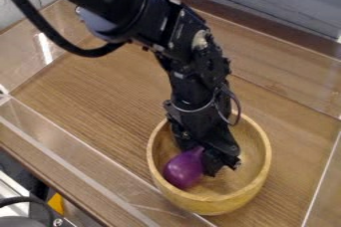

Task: Remove the purple eggplant from inside the brown bowl and put it on the table

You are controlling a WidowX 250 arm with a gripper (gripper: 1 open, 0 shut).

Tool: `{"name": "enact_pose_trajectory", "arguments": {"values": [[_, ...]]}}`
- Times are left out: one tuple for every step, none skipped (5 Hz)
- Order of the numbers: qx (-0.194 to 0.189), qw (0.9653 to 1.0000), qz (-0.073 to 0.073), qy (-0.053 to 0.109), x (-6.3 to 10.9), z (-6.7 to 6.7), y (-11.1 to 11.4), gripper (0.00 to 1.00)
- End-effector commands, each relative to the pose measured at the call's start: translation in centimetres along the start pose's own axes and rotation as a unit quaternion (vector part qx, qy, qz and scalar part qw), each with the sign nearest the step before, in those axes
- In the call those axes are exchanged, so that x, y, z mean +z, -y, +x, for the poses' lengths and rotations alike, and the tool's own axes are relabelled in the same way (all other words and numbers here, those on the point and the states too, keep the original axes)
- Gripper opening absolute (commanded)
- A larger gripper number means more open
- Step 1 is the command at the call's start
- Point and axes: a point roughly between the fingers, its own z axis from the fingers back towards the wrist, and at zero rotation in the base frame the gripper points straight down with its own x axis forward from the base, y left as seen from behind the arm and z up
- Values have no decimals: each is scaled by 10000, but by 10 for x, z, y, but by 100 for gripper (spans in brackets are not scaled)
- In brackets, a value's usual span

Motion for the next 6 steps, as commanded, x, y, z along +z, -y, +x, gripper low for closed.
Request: {"name": "enact_pose_trajectory", "arguments": {"values": [[-277,9988,-46,-407,-6,-19,-11,0],[-591,9972,-88,-456,-1,-22,-18,0],[-903,9946,-122,-504,-4,-22,-21,0],[-1226,9908,-154,-552,-7,-23,-23,0],[-1268,9902,-162,-566,-11,-22,-19,0],[-1310,9895,-171,-579,-15,-22,-14,0]]}}
